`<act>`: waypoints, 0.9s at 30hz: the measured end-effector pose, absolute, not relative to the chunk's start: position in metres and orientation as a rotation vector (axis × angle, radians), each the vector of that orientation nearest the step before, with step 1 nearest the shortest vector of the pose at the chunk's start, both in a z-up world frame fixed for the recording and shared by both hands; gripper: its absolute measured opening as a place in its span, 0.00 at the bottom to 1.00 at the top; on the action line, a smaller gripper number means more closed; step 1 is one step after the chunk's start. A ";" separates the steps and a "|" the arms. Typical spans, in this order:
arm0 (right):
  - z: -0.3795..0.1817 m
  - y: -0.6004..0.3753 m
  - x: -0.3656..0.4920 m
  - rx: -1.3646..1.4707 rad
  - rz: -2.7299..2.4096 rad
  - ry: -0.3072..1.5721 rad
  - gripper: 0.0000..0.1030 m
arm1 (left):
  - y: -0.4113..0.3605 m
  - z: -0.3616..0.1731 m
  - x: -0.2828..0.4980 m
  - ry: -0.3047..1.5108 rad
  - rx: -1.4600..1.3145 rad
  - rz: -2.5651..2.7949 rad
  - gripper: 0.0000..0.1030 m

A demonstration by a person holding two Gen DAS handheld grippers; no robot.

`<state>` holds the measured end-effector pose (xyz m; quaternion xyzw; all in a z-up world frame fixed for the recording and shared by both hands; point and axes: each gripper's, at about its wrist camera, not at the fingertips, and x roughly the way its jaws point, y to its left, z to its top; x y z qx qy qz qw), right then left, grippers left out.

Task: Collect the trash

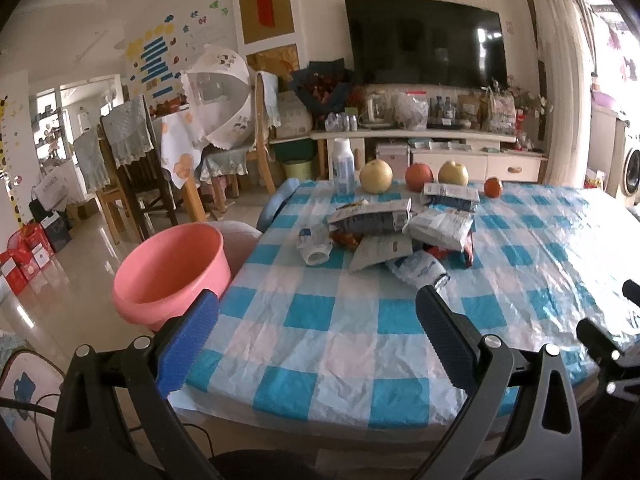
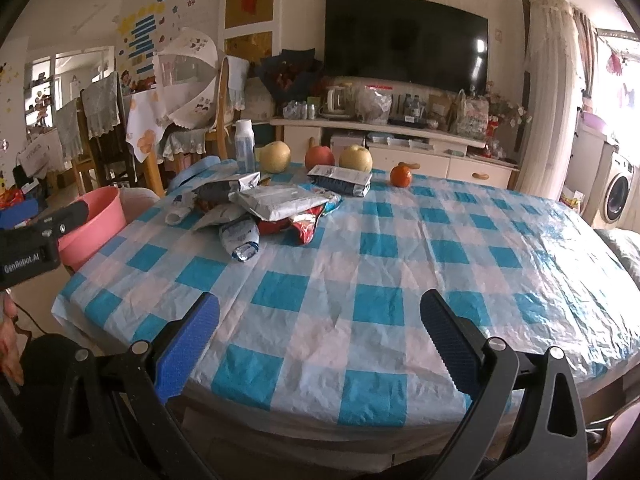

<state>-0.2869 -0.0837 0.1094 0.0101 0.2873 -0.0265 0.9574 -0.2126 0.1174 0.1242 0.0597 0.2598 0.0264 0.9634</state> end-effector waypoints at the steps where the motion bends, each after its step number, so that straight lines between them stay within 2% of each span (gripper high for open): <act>1: 0.108 -0.085 -0.285 0.026 -0.051 0.589 0.96 | 0.117 0.120 -0.210 0.534 0.128 0.047 0.96; 17: 0.083 -0.113 -0.225 0.156 0.005 0.718 0.96 | 0.099 0.082 -0.167 0.603 0.163 -0.107 0.96; 27: 0.064 -0.121 -0.170 0.232 0.115 0.790 0.96 | 0.120 0.072 -0.113 0.636 0.102 -0.047 0.96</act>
